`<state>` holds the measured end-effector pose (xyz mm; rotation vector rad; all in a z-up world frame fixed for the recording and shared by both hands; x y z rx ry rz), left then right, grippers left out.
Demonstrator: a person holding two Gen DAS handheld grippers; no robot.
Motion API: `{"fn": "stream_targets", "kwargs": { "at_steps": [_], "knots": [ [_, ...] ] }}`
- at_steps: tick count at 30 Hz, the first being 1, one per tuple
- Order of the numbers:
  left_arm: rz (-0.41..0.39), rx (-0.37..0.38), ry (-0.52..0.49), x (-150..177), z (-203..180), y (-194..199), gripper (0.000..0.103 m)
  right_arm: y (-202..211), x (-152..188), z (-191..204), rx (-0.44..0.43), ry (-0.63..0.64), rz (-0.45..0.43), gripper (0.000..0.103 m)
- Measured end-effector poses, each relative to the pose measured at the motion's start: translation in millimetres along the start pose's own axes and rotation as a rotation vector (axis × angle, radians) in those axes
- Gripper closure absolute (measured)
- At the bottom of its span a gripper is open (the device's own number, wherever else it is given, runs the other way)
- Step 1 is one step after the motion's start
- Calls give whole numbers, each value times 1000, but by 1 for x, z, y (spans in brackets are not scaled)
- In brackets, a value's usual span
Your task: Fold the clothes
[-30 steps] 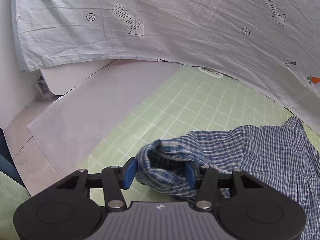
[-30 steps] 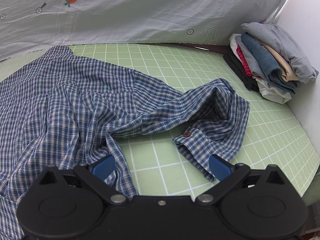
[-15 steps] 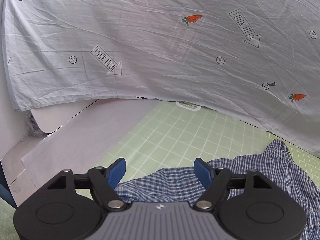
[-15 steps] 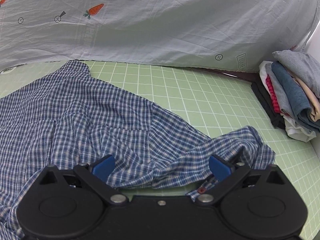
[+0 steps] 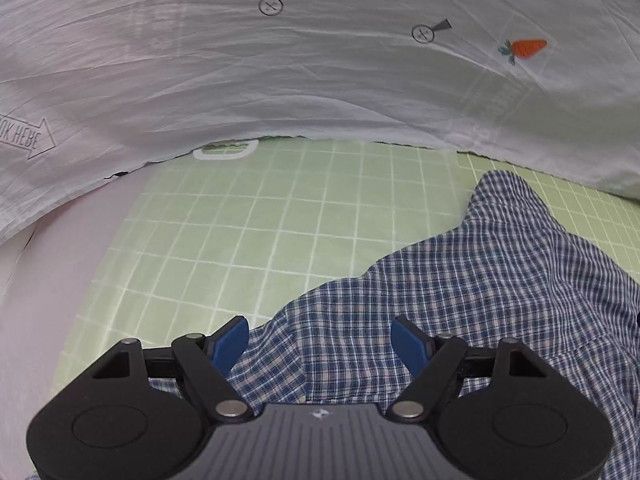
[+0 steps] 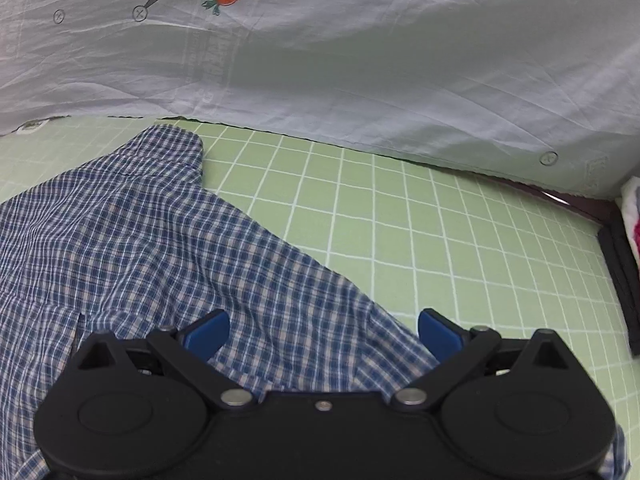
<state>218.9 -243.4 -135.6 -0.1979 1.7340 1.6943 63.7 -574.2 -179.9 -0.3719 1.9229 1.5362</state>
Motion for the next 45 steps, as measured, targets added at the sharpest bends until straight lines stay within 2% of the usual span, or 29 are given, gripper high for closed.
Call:
{"fn": "stream_targets", "kwargs": {
  "at_steps": [4, 7, 8, 11, 14, 17, 19, 20, 21, 22, 23, 24, 25, 27, 29, 32, 37, 40, 43, 44, 45],
  "knots": [
    [34, 43, -64, -8, -8, -37, 24, -24, -18, 13, -95, 70, -13, 5],
    [31, 70, -137, -14, -16, -54, 24, -41, -28, 20, -172, 66, 4, 14],
    [33, 82, -150, -15, -18, -59, 24, -45, -30, 21, -193, 60, 11, 15],
    [33, 134, -155, -17, -23, -69, 24, -53, -33, 24, -266, 31, 30, 21],
    [53, 200, -167, -14, -31, -77, 24, -61, -30, 27, -290, 47, 61, 34],
    [49, 211, -196, -10, -41, -82, 29, -61, -29, 30, -294, 78, 71, 35],
    [12, 200, -211, -10, -45, -78, 42, -60, -29, 30, -296, 82, 72, 44],
    [2, 207, -210, -10, -46, -77, 54, -59, -29, 29, -297, 86, 71, 46],
    [-8, 213, -208, -10, -48, -75, 68, -58, -29, 30, -300, 92, 69, 54],
    [-17, 212, -206, -11, -49, -75, 75, -57, -29, 30, -307, 98, 66, 68],
    [-21, 216, -202, -11, -50, -75, 89, -55, -29, 31, -311, 104, 62, 76],
    [-24, 219, -199, -12, -51, -75, 94, -54, -29, 33, -313, 112, 56, 89],
    [-29, 213, -199, -13, -52, -75, 96, -54, -29, 34, -313, 122, 50, 95],
    [-40, 202, -198, -17, -54, -77, 99, -52, -29, 37, -306, 145, 31, 100],
    [-56, 203, -180, -23, -55, -78, 99, -51, -35, 36, -265, 157, -8, 100],
    [-127, 212, -121, -46, -53, -72, 100, -51, -51, 27, -233, 115, -63, 101],
    [-278, 203, -112, -102, -63, -65, 100, -59, -95, 7, -186, 55, -163, 101],
    [-327, 188, -134, -130, -73, -73, 100, -67, -122, -8, -148, 12, -215, 101],
    [-296, 169, -101, -149, -79, -98, 97, -82, -139, -21, -116, -20, -220, 100],
    [-264, 148, -87, -152, -81, -108, 93, -82, -137, -21, -98, -16, -212, 99],
    [-240, 135, -83, -152, -82, -112, 91, -82, -135, -22, -81, -13, -204, 92]
  ]
}}
Point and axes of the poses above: each gripper's, at about its wrist camera, not at the fingertips, and y roughly against the way its jaws point, z to its left, x to its underside, the point moved 7 cm from there along -y, roughly the way its jaws point, and after that the axes turned 3 degrees about -x, right-handed, at the moved point
